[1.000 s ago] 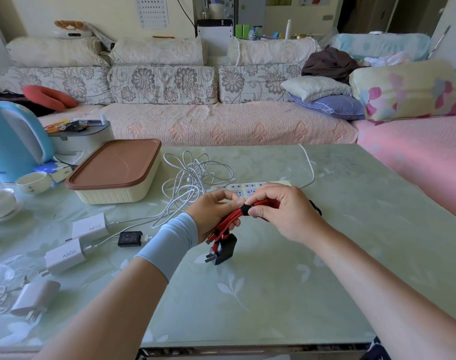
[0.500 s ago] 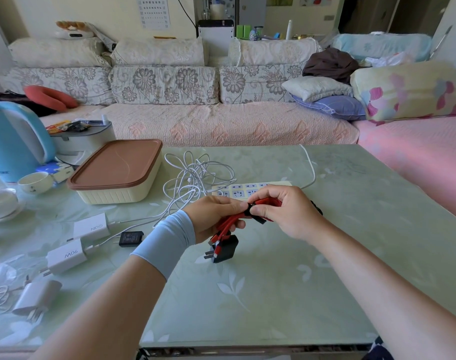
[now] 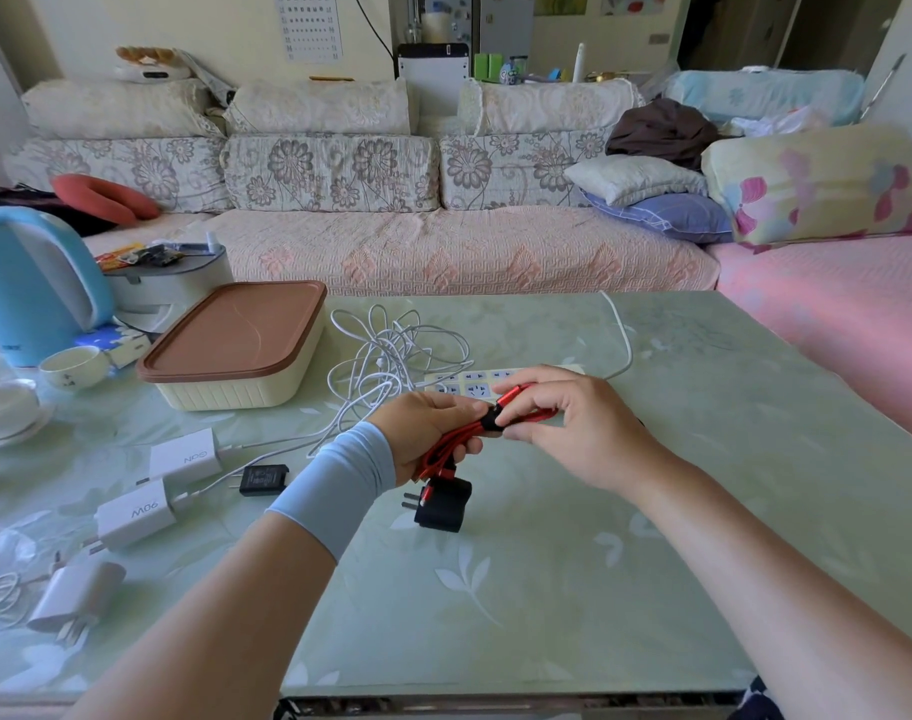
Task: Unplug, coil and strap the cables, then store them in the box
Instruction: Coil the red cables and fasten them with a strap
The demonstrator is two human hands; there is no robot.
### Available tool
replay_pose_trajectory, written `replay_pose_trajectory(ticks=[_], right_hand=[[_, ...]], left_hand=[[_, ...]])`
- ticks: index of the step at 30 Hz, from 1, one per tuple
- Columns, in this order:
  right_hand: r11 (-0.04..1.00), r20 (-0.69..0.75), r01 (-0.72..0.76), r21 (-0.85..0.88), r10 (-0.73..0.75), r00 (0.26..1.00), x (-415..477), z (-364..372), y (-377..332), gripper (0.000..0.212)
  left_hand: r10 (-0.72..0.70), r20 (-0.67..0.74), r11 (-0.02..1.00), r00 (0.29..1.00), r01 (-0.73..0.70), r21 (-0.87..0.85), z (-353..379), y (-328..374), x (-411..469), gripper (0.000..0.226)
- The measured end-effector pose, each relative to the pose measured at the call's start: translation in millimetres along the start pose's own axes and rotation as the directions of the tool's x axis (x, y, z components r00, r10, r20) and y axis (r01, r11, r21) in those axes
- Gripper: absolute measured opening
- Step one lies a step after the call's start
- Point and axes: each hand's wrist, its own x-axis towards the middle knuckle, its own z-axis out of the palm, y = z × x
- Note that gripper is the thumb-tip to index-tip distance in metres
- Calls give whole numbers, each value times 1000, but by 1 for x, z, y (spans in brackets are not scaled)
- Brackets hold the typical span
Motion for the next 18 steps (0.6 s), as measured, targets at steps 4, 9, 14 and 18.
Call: replay_pose_trajectory(ticks=[4, 9, 14, 18], right_hand=[[962, -79, 161, -221, -182, 980, 6, 3, 4, 9], [929, 0, 241, -280, -252, 968, 7, 10, 0, 6], [967, -63, -210, 147, 221, 973, 2, 13, 2, 20], [856, 35, -390, 340, 403, 915, 2, 13, -1, 23]], left_hand=[[81, -129, 993, 988, -69, 96, 6, 1, 0, 17], [200, -224, 927, 954, -110, 358, 18, 3, -1, 17], [219, -153, 928, 964, -157, 339, 15, 4, -5, 15], [221, -80, 944, 972, -192, 270, 10, 3, -5, 15]])
